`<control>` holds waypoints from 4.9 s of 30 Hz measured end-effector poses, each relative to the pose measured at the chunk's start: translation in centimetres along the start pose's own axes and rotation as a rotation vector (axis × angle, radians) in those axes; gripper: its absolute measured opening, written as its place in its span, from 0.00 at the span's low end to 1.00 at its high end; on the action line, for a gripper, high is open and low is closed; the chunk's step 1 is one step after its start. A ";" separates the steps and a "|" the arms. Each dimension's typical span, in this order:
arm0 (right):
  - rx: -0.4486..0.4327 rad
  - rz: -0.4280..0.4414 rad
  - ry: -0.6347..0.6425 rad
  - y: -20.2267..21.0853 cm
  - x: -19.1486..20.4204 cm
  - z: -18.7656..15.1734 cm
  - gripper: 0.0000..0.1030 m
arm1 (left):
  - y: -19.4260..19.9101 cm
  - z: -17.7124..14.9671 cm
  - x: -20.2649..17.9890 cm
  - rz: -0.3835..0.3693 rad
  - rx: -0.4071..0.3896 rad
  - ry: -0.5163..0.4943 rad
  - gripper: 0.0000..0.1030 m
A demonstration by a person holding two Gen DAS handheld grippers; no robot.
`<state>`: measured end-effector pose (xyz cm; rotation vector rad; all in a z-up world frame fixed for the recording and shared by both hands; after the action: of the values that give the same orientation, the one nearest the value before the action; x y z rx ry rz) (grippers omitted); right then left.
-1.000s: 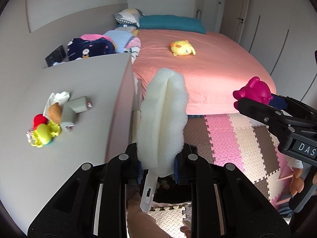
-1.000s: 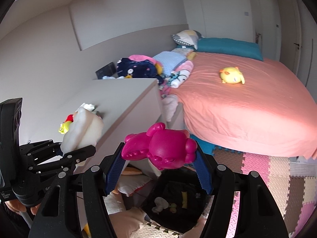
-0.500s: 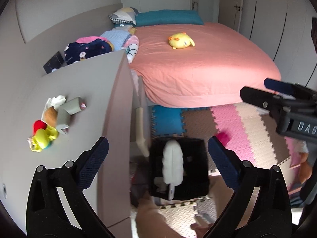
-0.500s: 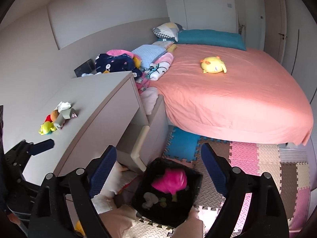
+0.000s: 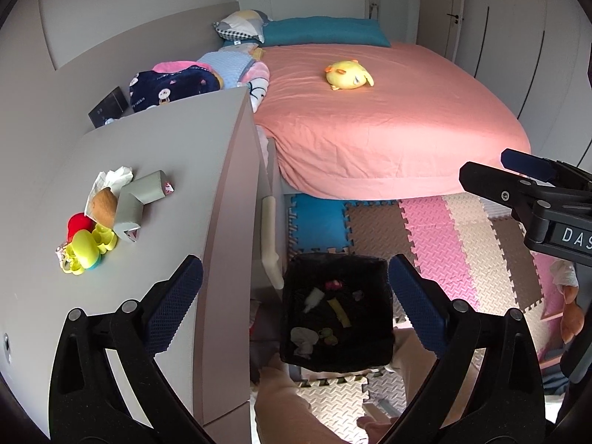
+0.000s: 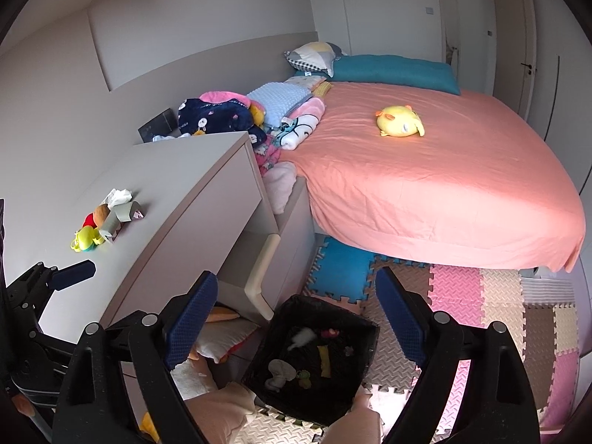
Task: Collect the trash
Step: 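Move both open tools back over the desk items, then grasp the yellow-green silicone toy with the left gripper while the right grasps the grey foam block, then carry the yellow toy and grey block over the black bin and release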
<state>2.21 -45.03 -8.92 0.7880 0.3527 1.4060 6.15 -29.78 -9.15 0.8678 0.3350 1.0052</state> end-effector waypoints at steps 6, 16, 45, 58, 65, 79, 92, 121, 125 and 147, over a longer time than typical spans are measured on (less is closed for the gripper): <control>0.010 0.005 0.011 -0.8 1.0 0.0 0.84 | -0.4 -0.2 1.0 0.007 0.011 0.016 0.94; 0.036 0.037 0.039 -3.1 3.8 0.7 0.84 | -1.0 -0.5 3.9 0.027 0.030 0.057 0.94; 0.130 0.209 0.183 -11.2 15.4 2.0 0.84 | -2.7 -3.8 17.7 0.142 0.101 0.320 0.94; 0.162 0.307 0.224 -14.6 21.7 2.6 0.84 | -4.0 -4.3 23.5 0.155 0.096 0.473 0.81; 0.169 0.316 0.214 -15.9 22.7 3.0 0.84 | -6.1 -3.9 23.7 0.094 0.120 0.477 0.69; 0.193 0.407 0.179 -18.4 25.6 3.1 0.85 | -5.8 -4.5 25.8 0.135 0.095 0.468 0.52; 0.157 0.396 0.241 -20.0 28.7 3.2 0.71 | -5.7 -5.1 27.4 0.140 0.094 0.507 0.52; 0.092 0.427 0.210 -12.4 26.4 3.5 0.52 | -1.6 -4.0 24.1 0.136 0.024 0.479 0.52; 0.075 0.414 0.207 -10.8 25.3 3.2 0.52 | -0.5 -3.8 22.8 0.125 0.004 0.466 0.52; -0.018 0.319 0.164 -2.2 16.8 1.2 0.52 | 3.0 -2.6 11.8 0.022 -0.064 0.324 0.52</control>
<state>7.46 -29.22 -5.77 0.7383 0.3504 1.7771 8.94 -17.88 -6.91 0.6503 0.5655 1.1728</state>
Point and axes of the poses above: each gripper's, at about its wrist camera, not at the fingertips, and y roughly against the way its jaws point, x to its left, z to its top, the point moved 10 cm from there along -y, roughly the way its jaws point, and after that the axes turned 5 degrees about z, right-handed, at the moved point
